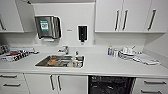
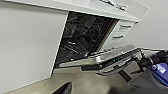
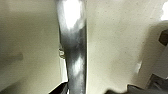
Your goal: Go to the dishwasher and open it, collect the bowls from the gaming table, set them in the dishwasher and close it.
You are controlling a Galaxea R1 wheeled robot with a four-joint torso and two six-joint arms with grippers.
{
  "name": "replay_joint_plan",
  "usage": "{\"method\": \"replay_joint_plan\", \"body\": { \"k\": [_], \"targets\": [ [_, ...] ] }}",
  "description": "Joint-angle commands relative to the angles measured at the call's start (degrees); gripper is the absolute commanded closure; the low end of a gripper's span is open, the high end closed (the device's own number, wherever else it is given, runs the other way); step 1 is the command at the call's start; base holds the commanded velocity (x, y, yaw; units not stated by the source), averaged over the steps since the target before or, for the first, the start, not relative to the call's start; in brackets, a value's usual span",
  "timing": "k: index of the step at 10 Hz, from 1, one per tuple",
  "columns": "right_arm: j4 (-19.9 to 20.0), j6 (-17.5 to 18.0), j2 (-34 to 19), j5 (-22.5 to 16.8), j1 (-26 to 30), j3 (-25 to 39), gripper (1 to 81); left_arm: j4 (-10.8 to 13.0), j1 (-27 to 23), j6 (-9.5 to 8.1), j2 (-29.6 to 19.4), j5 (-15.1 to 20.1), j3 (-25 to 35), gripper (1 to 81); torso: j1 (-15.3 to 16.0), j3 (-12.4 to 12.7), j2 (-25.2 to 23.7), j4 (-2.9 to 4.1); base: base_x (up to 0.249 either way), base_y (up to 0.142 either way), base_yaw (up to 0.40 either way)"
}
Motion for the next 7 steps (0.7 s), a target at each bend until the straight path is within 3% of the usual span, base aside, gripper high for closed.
{"method": "replay_joint_plan", "body": {
  "k": [1, 6, 7],
  "targets": [
    [-0.6, -0.6, 0.2, -8.2, 2.0, -0.8, 1.0, 0.2, -5.3, -0.19, -1.6, 0.2, 1.7, 1.0, 0.0, 0.0, 0.0, 0.0, -0.078, 0.0, 0.0],
    [-0.7, -3.3, -1.4, -8.2, 1.1, 0.5, 1.0, 0.0, -5.2, -0.19, -1.3, 1.1, 1.8, 1.0, 0.0, 0.0, 0.0, 0.0, -0.059, 0.0, 0.0],
    [-0.7, -5.2, -2.7, -8.4, 1.1, 1.3, 1.0, -0.1, -4.9, -0.19, -1.1, 1.8, 1.5, 1.0, 0.0, 0.0, 0.0, 0.0, 0.0, 0.0, 0.0]
  ]
}}
